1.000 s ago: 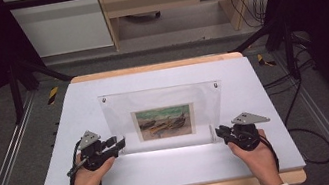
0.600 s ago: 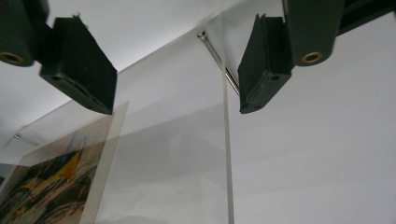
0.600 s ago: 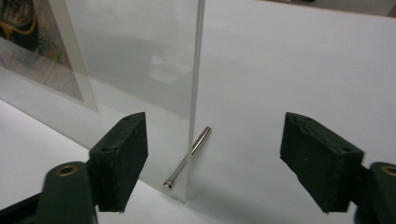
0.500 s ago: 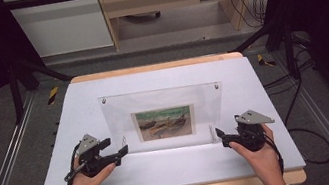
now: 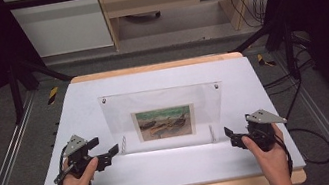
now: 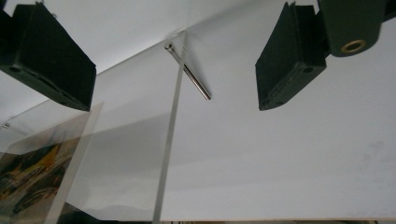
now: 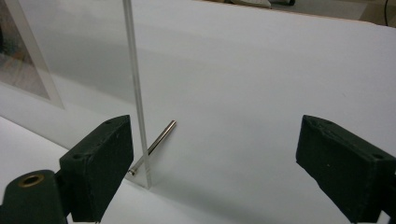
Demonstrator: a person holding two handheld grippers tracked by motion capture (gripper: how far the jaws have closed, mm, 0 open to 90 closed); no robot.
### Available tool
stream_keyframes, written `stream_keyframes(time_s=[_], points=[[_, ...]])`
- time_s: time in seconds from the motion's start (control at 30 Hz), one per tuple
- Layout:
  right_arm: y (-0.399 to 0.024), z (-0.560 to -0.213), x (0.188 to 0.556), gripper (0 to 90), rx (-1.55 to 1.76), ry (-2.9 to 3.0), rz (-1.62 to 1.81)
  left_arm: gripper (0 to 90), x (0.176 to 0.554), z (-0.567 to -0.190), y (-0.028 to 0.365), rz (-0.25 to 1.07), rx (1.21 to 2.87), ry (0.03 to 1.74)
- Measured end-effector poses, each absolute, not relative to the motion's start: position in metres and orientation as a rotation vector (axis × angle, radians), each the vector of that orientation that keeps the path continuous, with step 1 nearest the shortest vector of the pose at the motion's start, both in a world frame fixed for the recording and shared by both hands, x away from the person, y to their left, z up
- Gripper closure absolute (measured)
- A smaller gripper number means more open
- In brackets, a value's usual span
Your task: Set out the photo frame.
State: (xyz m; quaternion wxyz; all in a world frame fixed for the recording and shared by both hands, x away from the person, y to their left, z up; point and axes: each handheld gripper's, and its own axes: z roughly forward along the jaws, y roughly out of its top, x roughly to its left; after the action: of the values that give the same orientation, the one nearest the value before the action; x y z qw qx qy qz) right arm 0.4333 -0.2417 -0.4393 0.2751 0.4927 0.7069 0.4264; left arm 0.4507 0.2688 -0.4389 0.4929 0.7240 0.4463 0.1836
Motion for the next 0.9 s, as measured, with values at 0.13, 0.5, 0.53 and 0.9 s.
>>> stream_keyframes(time_s=[0.13, 0.5, 0.53, 0.9], points=[[-0.249, -0.439, 0.432, 11.5, 1.344, 1.883, 1.138, 11.7, 0.451, -0.438, 0.277, 0.459, 1.741, 1.085], [-0.268, -0.44, 0.431, 11.5, 1.383, 1.836, 1.122, 11.7, 0.453, -0.435, 0.301, 0.524, 1.707, 1.133], [-0.268, -0.44, 0.431, 11.5, 1.383, 1.836, 1.122, 11.8, 0.453, -0.435, 0.301, 0.524, 1.707, 1.133], [-0.293, -0.441, 0.426, 11.4, 1.448, 1.781, 1.114, 11.8, 0.455, -0.434, 0.327, 0.563, 1.667, 1.178]])
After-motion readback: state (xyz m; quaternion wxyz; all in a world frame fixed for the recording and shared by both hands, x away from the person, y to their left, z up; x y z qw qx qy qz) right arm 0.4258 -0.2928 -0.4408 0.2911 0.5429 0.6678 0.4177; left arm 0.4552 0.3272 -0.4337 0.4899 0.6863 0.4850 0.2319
